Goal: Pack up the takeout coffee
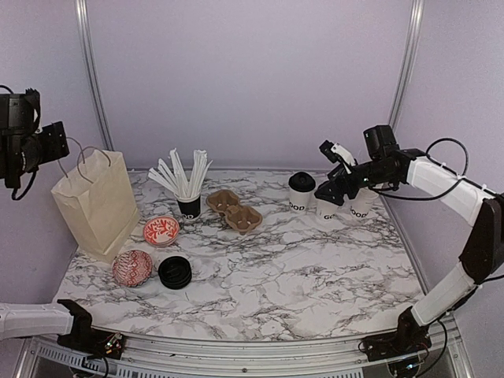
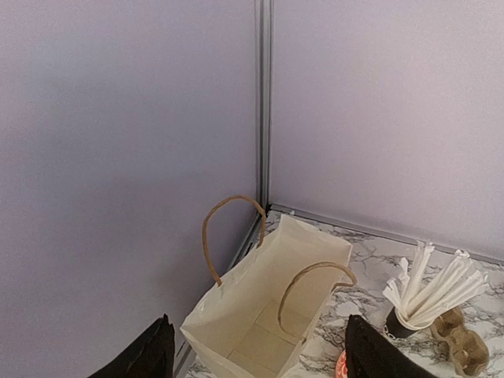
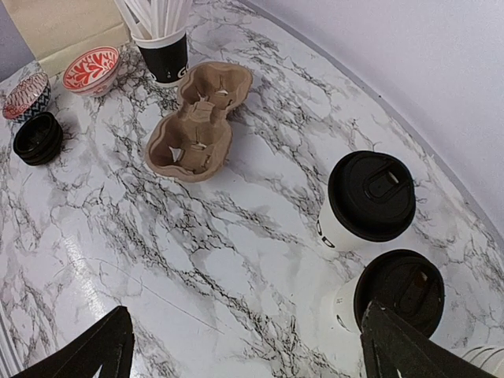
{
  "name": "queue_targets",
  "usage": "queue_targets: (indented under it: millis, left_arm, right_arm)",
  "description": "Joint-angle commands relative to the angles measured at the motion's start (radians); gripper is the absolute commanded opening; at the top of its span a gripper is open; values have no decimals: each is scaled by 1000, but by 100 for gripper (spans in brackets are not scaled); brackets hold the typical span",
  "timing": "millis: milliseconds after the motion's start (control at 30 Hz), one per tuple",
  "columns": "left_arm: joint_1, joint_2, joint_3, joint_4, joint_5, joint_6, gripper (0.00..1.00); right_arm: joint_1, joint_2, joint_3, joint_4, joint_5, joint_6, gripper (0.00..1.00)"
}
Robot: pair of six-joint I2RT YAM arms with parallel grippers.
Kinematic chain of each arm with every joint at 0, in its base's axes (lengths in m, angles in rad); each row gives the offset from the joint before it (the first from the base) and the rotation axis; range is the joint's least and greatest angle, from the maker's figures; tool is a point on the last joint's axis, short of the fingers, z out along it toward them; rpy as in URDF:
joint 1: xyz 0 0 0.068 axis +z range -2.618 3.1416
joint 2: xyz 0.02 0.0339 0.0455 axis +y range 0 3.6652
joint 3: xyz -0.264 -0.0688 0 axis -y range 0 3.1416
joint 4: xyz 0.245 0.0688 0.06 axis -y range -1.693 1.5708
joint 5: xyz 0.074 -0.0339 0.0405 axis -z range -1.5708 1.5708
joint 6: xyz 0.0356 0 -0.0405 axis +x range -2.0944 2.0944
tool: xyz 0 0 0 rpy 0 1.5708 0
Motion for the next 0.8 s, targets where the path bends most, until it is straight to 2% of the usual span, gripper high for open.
queue_targets:
  millis: [0, 100, 200, 367, 767]
  left_arm:
    - [228, 110, -39, -60, 276, 52, 76]
    - [390, 168, -72, -54, 433, 78, 79]
    - [451, 217, -105, -29, 490, 63, 81]
    - [548, 270, -162, 34, 442, 58, 79]
    - [573, 304, -249, 183, 457, 129, 58]
  right_arm:
    - [0, -40, -24, 52, -55, -13, 98]
    - [0, -44, -30, 51, -67, -16, 98]
    - [0, -45, -40, 53, -77, -21, 97]
    - [0, -39, -46, 53, -93, -27, 97]
    - [0, 14, -49, 39, -113, -36, 95]
